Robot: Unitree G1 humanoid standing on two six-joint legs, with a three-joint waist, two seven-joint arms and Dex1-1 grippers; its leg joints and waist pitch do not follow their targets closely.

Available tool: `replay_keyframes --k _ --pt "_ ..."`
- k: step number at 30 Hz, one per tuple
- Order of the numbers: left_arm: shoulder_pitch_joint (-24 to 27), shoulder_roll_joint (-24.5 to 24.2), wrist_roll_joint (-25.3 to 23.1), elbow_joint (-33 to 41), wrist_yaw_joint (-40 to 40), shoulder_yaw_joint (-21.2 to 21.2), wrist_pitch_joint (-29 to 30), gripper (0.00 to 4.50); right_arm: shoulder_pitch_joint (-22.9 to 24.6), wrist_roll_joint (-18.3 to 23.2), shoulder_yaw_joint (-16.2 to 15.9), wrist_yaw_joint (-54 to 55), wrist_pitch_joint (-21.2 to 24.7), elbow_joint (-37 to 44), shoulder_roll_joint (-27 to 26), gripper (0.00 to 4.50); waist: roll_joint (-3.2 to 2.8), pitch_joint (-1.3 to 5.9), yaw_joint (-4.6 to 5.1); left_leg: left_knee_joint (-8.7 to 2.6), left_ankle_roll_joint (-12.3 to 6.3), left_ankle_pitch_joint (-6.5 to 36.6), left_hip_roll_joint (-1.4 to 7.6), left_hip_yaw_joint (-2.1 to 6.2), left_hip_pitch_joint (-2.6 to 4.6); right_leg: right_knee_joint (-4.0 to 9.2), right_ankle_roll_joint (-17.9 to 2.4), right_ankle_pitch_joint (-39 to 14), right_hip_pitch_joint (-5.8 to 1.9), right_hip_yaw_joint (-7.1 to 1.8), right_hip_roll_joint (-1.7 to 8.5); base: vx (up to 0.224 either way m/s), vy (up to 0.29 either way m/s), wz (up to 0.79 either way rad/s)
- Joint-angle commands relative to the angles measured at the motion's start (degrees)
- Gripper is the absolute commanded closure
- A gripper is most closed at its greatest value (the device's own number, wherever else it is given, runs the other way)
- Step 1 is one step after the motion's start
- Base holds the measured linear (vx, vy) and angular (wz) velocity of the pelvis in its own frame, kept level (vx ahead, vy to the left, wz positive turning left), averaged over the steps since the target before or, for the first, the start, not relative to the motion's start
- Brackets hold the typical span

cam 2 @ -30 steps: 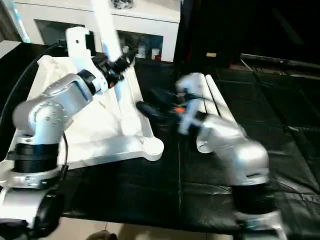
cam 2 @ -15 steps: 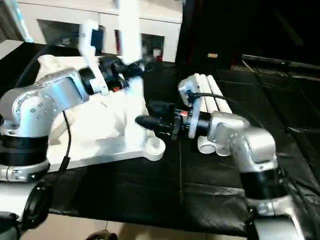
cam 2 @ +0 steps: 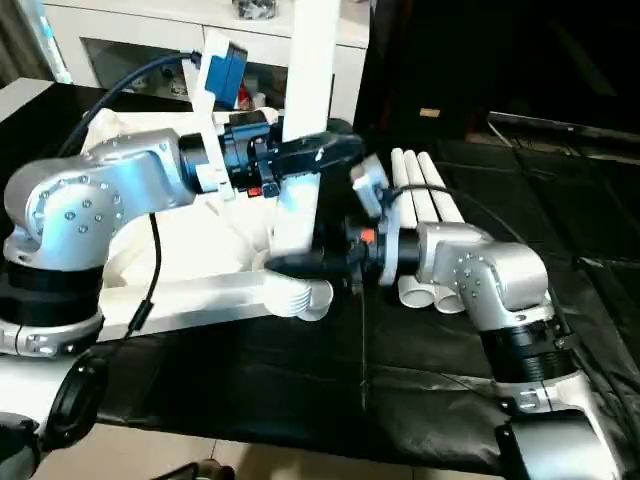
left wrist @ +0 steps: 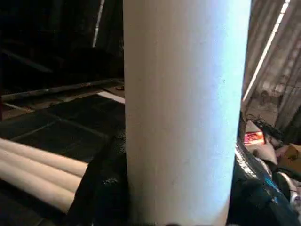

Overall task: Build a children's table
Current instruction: Pick table leg

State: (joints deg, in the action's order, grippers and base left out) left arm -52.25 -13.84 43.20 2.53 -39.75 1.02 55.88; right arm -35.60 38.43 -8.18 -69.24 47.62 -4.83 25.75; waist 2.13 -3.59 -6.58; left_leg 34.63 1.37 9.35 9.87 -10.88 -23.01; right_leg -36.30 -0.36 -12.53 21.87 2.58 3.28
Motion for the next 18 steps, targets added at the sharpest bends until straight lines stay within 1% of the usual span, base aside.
replay_keyframes --k 1,2,3,4,6,7,10,11,13,15,16,17,18 --pt "-1.26 0.42 1.32 0.37 -0.31 0.36 0.54 2.69 0.06 -0.77 -0.66 -0.99 -0.81 -0.59 0.75 0.96 0.49 4.38 -0.13 -3.24 -0.36 3.82 3.34 1.30 1.82 3.50 -13.05 -1.14 -2.54 -2.45 5.10 0.000 0.000 0.00" --pt "-1.37 0.47 1.44 0.39 -0.35 0.42 0.52 2.69 0.09 -1.20 -1.03 -1.30 -1.19 -0.72 0.76 0.96 0.39 4.40 -0.18 -3.21 -0.28 3.90 3.31 1.30 1.81 3.49 -13.22 -1.10 -2.55 -2.45 5.14 0.000 0.000 0.00" --pt "-1.37 0.47 1.44 0.39 -0.35 0.42 0.52 2.69 0.09 -1.20 -1.03 -1.30 -1.19 -0.72 0.76 1.14 0.45 4.39 -0.15 -3.21 -0.29 3.96 3.30 1.27 1.82 3.52 -13.26 -1.07 -2.53 -2.45 5.09 0.000 0.000 0.00" --pt "-1.58 0.47 1.72 0.36 -0.66 0.58 0.69 2.69 -0.15 -1.75 -1.05 -1.26 -1.83 -1.44 0.40 1.14 0.44 4.45 -0.20 -3.18 -0.36 3.71 3.32 1.31 1.84 3.39 -13.36 -0.54 -2.60 -2.44 5.08 0.000 0.000 0.00" --pt "-1.68 0.44 1.90 0.31 -1.09 0.73 0.98 2.69 -0.50 -1.93 -0.63 -0.97 -2.27 -2.23 -0.09 1.40 0.38 4.39 -0.17 -3.20 -0.41 4.27 3.30 1.29 1.86 3.51 -13.47 -1.07 -2.51 -2.44 5.06 0.000 0.000 0.00" --pt "-1.66 0.30 1.73 0.35 -1.36 1.00 0.96 2.69 -0.62 -1.71 -0.31 -0.95 -2.36 -2.44 -0.34 1.48 0.25 4.36 -0.20 -3.20 -0.21 4.64 3.30 1.31 1.84 3.58 -13.46 -1.81 -2.51 -2.44 5.16 0.000 0.000 0.00" --pt "-1.58 0.13 1.05 0.05 -1.74 1.36 0.81 2.69 -0.68 -1.08 0.09 -1.36 -2.57 -2.39 -0.51 1.61 0.28 4.34 -0.11 -3.26 -0.07 4.98 3.34 1.36 1.86 3.56 -13.28 -2.05 -2.50 -2.45 5.02 0.000 0.000 0.00" --pt "-1.57 0.08 0.76 -0.16 -1.82 1.42 0.77 2.69 -0.59 -0.82 0.24 -1.66 -2.71 -2.22 -0.48 1.84 0.17 4.32 -0.13 -3.28 0.08 5.30 3.37 1.38 1.90 3.63 -13.18 -2.48 -2.47 -2.43 5.05 0.000 0.000 0.00" --pt "-1.57 0.08 0.55 -0.49 -1.74 1.35 0.88 2.69 -0.46 -0.61 0.33 -1.98 -2.90 -2.02 -0.46 1.91 0.14 4.30 -0.15 -3.28 0.25 5.60 3.41 1.37 1.98 3.66 -13.09 -2.67 -2.42 -2.48 5.05 0.000 0.000 0.00" --pt "-1.59 0.11 0.38 -0.83 -1.52 1.28 0.95 2.69 -0.27 -0.36 0.41 -2.29 -3.00 -1.77 -0.40 2.11 0.24 4.27 -0.15 -3.26 0.37 5.94 3.29 1.36 1.86 3.72 -12.95 -3.21 -2.49 -2.49 5.02 0.000 0.000 0.00" --pt "-1.61 0.10 0.37 -1.01 -1.30 1.27 0.88 2.69 -0.21 -0.33 0.44 -2.38 -3.07 -1.69 -0.42 2.11 0.12 4.28 -0.19 -3.28 0.52 6.06 3.34 1.41 1.90 3.73 -12.93 -3.49 -2.49 -2.49 5.11 0.000 0.000 0.00" --pt "-1.69 0.25 0.34 -1.43 -0.75 1.13 0.79 2.69 -0.06 -0.30 0.50 -2.48 -3.23 -1.56 -0.48 2.31 0.09 4.28 -0.15 -3.29 0.76 6.41 3.39 1.44 1.91 3.70 -12.90 -3.80 -2.45 -2.46 5.09 0.000 0.000 0.00" --pt "-1.73 0.33 0.34 -1.58 -0.59 1.07 0.77 2.69 -0.03 -0.33 0.52 -2.53 -3.33 -1.57 -0.52 2.31 0.10 4.29 -0.15 -3.27 0.78 6.51 3.39 1.41 1.95 3.74 -12.90 -3.83 -2.41 -2.48 5.10 0.000 0.000 0.00"
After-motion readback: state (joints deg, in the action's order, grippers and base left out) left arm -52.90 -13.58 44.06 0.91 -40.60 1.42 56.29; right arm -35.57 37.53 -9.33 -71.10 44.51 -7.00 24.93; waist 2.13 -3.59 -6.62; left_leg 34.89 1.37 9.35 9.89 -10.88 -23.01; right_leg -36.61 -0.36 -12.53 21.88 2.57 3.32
